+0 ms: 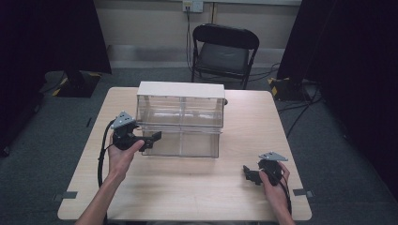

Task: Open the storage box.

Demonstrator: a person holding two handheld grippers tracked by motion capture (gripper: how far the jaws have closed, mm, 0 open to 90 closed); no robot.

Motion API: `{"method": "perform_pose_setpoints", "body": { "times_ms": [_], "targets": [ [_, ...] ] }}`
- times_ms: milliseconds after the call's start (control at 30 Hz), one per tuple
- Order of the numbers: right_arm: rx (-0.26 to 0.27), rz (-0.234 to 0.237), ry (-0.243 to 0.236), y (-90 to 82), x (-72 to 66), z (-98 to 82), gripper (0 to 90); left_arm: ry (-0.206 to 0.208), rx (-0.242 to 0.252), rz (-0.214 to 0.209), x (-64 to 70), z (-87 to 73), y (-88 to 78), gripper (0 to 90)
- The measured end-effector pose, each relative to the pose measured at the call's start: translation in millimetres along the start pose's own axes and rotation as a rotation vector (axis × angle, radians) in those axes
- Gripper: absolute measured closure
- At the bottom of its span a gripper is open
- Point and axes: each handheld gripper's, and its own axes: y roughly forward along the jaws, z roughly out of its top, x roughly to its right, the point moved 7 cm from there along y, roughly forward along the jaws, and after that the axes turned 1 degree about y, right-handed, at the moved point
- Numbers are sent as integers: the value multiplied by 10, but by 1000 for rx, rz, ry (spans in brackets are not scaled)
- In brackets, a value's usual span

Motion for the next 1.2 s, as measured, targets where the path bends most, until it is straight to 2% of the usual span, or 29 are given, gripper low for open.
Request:
{"method": "perform_pose_setpoints", "body": {
  "times_ms": [1200],
  "targets": [
    [0, 0, 0, 0, 0, 0, 98, -13, -6, -11, -19, -17, 23, 23]
  ]
}}
